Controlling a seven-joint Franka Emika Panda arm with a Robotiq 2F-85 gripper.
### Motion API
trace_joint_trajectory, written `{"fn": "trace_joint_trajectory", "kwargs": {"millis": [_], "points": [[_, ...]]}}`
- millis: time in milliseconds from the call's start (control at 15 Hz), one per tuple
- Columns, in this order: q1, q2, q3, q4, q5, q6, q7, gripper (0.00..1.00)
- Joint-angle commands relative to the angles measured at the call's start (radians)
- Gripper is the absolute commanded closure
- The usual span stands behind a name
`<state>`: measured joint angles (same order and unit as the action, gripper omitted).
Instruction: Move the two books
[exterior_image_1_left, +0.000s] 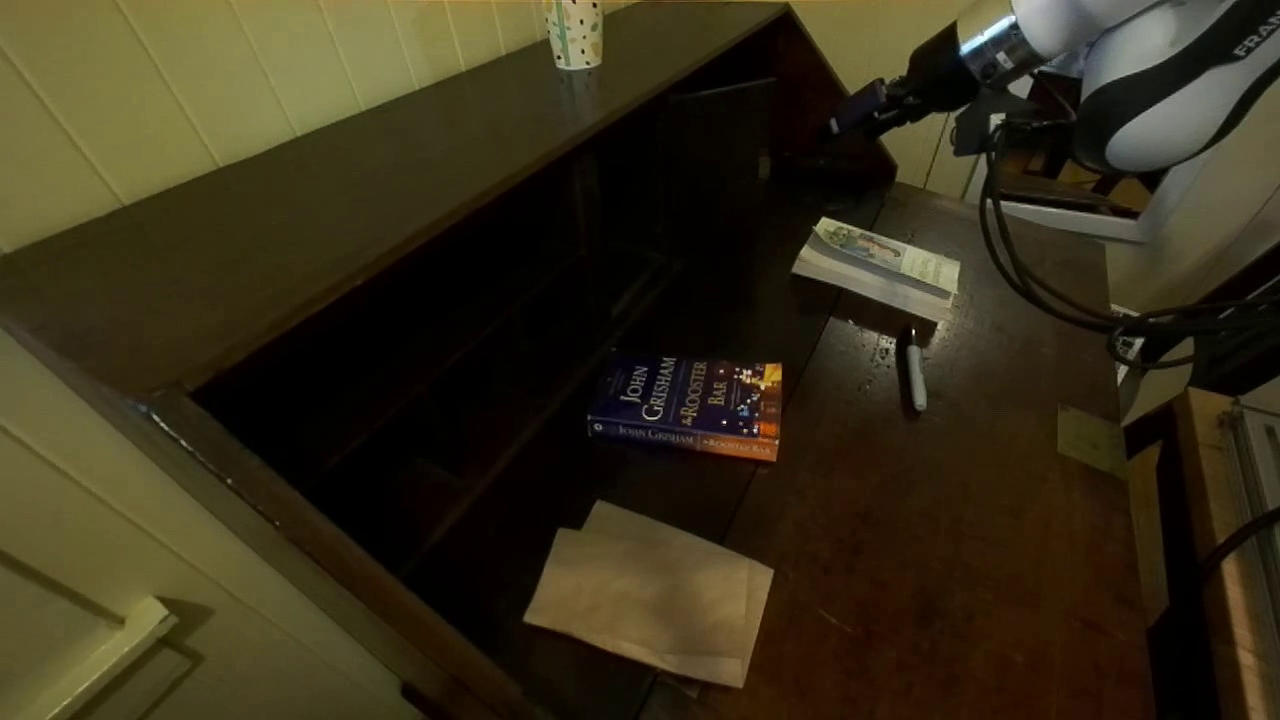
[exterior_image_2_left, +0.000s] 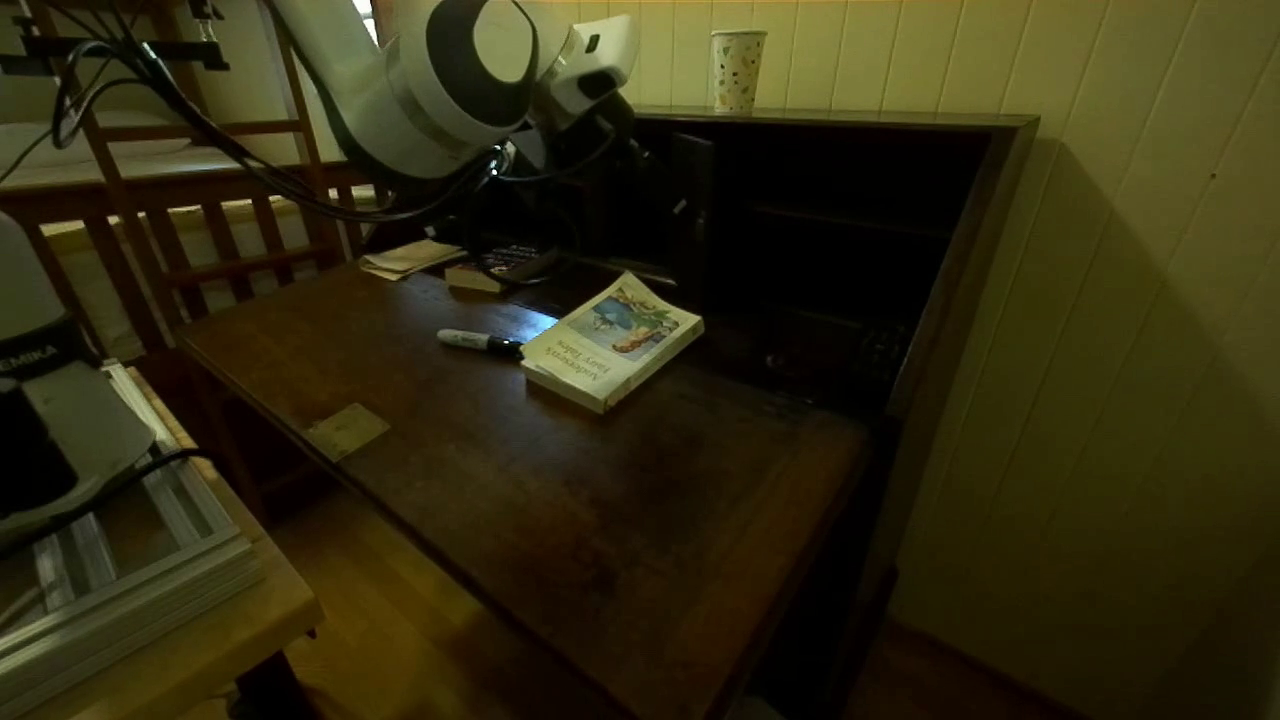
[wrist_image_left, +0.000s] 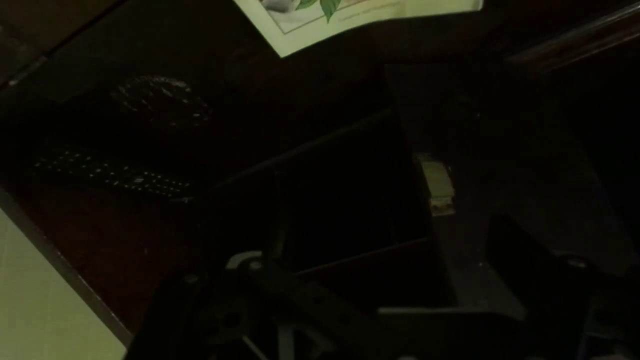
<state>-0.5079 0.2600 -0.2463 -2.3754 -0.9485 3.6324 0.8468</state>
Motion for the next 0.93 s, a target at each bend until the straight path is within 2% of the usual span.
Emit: {"fn": "trace_joint_trajectory", "kwargs": {"millis": [0,467,867], "points": [[-0.076,0.074,0.034,0.12,-0.125,0.061,0.094,0.0],[-0.136,0.151,0.104,0.29,-0.303,0.103,0.26,0.0],[-0.149,0.203,0.114,0.412,-0.449,0.132,0.364,0.0]]}}
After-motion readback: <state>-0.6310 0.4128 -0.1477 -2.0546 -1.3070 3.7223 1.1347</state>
